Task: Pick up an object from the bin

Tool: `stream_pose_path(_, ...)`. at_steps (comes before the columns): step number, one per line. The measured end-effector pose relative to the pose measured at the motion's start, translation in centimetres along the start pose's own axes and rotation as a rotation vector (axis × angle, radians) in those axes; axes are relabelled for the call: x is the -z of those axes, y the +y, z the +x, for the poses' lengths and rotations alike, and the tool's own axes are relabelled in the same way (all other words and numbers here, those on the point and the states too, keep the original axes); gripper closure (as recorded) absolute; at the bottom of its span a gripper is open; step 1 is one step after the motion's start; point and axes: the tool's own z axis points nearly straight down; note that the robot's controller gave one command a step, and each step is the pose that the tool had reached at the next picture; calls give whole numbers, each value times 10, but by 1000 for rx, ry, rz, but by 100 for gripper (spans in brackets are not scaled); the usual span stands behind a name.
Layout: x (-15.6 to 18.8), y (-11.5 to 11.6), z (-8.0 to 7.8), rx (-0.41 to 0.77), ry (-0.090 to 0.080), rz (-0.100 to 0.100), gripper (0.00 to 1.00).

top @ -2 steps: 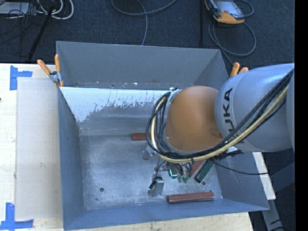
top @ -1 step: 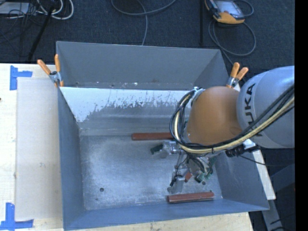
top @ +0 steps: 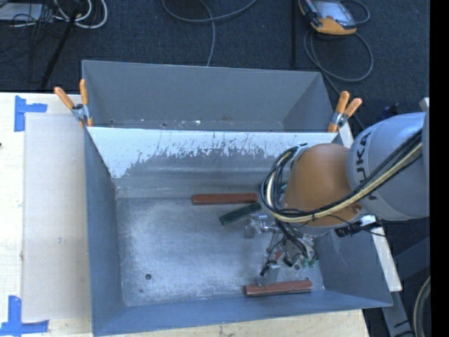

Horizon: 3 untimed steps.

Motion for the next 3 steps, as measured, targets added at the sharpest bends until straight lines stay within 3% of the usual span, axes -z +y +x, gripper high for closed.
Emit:
stream_pose_path(1, 2, -92, -77, 255, -10, 0, 0)
stream_pose_path(2, 16, -1, -109, 406, -13, -4, 0)
stream_pose_path(3, -1, 42, -111, 574, -10, -1, 0)
